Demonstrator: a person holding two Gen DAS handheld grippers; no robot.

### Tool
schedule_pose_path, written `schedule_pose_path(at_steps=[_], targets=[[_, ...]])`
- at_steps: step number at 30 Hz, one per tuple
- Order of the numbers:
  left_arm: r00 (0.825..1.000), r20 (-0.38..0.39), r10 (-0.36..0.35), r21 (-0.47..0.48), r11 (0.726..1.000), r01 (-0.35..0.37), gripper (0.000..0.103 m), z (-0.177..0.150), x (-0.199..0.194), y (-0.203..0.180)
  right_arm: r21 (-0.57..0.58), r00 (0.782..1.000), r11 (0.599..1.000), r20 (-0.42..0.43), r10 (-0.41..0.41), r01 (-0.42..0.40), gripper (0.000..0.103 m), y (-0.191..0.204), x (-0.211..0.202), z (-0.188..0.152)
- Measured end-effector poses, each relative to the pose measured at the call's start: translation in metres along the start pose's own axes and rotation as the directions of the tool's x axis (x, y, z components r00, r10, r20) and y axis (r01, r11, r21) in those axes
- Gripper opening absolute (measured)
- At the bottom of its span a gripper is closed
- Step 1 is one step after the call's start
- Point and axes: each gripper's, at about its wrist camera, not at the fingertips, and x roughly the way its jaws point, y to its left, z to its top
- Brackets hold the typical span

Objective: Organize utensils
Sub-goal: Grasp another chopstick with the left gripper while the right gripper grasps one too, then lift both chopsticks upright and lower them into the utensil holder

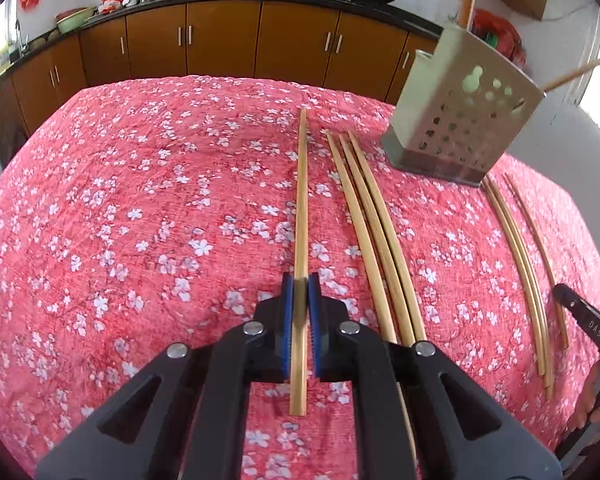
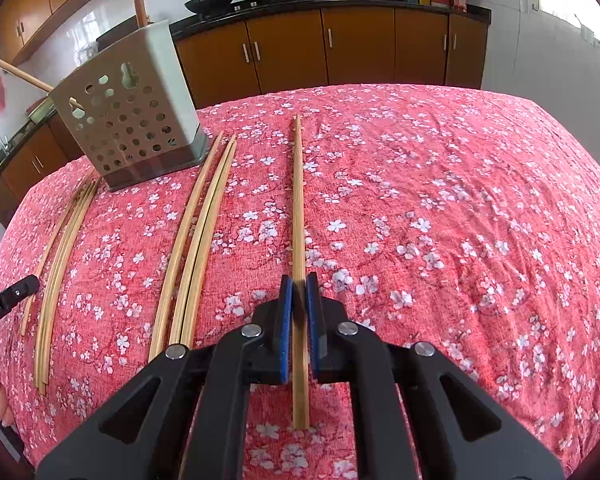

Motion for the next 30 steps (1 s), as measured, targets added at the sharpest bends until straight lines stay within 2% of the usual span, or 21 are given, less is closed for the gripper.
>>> schedule_pose_path(at_steps=[8,15,21,30], targets=[[1.000,0.015,-0.025,0.002,1.000,0.025,0.011,-0.005,-0.005,0.004,-0.024,1.000,1.000,0.000,-0.014,0.014,0.008,0.004,0.004,0.002],[1.000,0.003,0.017,0.082,0.996,-0.017,0.011,-0.004,-0.002,-0.004,-0.053,1.000,0.998,-0.001,-0.028,0.027,0.008,0.006,0.003,0.001],[0.999,0.010,0.033,0.096,0.995,-0.034,0.011,-0.004,0.001,-0.005,-0.054,1.000,0.998,-0.001,-0.024,0.024,0.008,0.006,0.002,0.001],[1.000,0.009,0.021,0.081,0.996,-0.022,0.011,-0.004,0.000,-0.003,-0.050,1.000,0.999,-0.002,-0.019,0.019,0.008,0.003,-0.002,-0.002]])
